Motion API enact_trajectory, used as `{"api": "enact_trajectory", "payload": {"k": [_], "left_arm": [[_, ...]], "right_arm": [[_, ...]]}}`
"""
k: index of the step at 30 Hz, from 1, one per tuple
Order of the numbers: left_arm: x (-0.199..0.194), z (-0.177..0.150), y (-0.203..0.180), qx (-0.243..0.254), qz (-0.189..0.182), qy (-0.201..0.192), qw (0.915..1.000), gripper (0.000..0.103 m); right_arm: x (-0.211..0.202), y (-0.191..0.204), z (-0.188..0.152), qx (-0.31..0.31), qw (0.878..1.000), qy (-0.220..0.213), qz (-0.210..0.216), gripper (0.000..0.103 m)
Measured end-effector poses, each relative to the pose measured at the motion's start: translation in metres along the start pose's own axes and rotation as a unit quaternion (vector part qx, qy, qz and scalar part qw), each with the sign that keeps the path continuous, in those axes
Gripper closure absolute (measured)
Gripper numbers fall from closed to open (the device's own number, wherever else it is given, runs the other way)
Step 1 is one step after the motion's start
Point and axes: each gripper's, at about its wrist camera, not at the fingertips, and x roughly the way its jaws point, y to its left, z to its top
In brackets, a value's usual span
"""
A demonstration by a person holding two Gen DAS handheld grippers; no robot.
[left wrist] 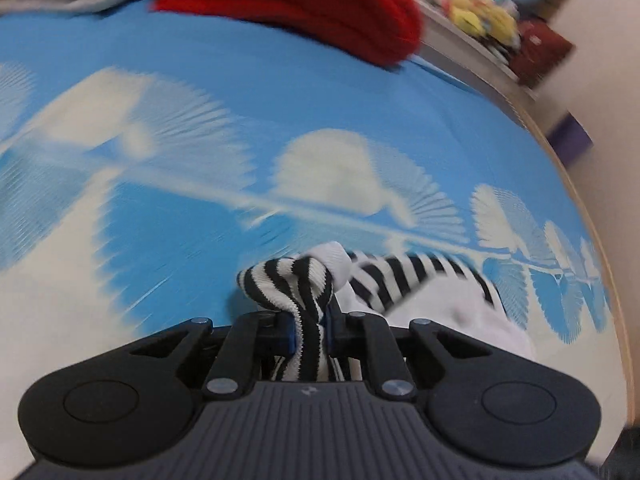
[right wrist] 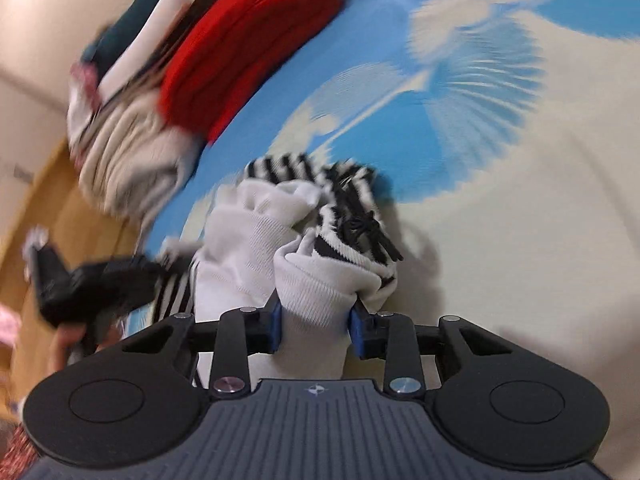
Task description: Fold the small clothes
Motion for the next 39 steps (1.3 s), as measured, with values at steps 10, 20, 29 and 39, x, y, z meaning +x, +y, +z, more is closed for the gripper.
{"api": "enact_trajectory", "payload": {"k": [10, 20, 29, 39], "left_arm": [[0.03, 0.023, -0.012, 0.022, 0.05, -0.014, 0.9984, 0.057], [-0.102, -0.041, -0.009, 0.091, 0.024, -0.096, 0.9909, 0.027], [-0.074, -0.129, 0.002, 0.076, 0.098, -0.046, 0.9912, 0.0], [-0.185, -0.226, -0.026, 0.107, 0.124, -0.151, 0.9748, 0.0]], "right_arm": [[-0.016, 0.001, -0.016, -0.023, 0.998, -0.018, -0.057, 0.054], [-0.062, 0.072, -0.03, -0.238, 0.956, -0.126, -0.115, 0.046], [-0.003, 0.065, -0.054, -0.341, 0.921, -0.02, -0.189, 0.048], [-0.097, 0.082, -0.131, -0.292, 0.927, -0.122, -0.203, 0.019]]}}
